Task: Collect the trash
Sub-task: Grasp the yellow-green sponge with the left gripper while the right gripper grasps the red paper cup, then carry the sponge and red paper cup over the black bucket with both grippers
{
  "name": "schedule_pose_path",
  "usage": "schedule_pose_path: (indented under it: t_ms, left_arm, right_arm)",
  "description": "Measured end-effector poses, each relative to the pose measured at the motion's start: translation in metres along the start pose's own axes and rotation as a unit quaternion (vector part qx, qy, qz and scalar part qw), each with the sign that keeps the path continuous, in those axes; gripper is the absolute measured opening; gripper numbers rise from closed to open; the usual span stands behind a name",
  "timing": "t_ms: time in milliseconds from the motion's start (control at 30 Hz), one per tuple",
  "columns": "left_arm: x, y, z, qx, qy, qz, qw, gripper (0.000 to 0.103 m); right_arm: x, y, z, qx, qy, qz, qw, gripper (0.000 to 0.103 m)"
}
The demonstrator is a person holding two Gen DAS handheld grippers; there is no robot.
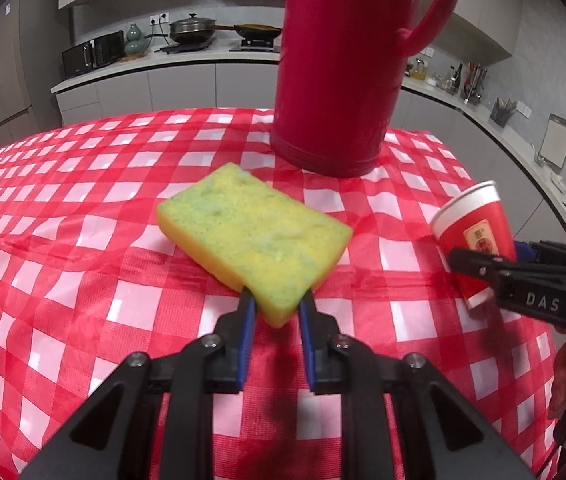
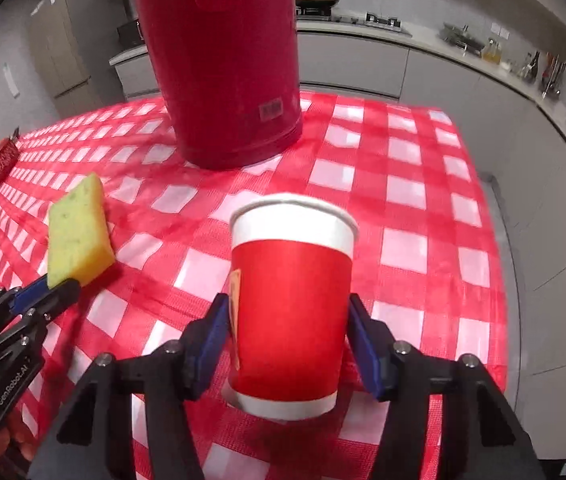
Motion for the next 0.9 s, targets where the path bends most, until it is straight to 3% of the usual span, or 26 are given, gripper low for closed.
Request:
schedule_pose_path:
  t_ms: [500, 900]
  left_arm:
    - [0.029, -0.025, -0.014, 0.015, 0.024, 0.009, 0.9996, 0.022]
    - [0.094, -0.073, -0.053, 0.034, 0.042, 0.002, 0.9985, 0.022]
  right_arm:
    - [0.011, -0.043, -0.028, 0.04, 0.004, 0.001, 0.999, 0.052]
    - [0.054, -0.112, -0.1, 0.08, 0.02, -0.004, 0.997, 0.052]
Point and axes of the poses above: each gripper's, at about its wrist camera, not at the fingertips, and y roughly the way its jaws point, x to its right, z to its top, the point moved 9 cm from there along y, roughly the way its jaws point, and after that the axes turned 13 degrees about -x, right-handed, at the moved point
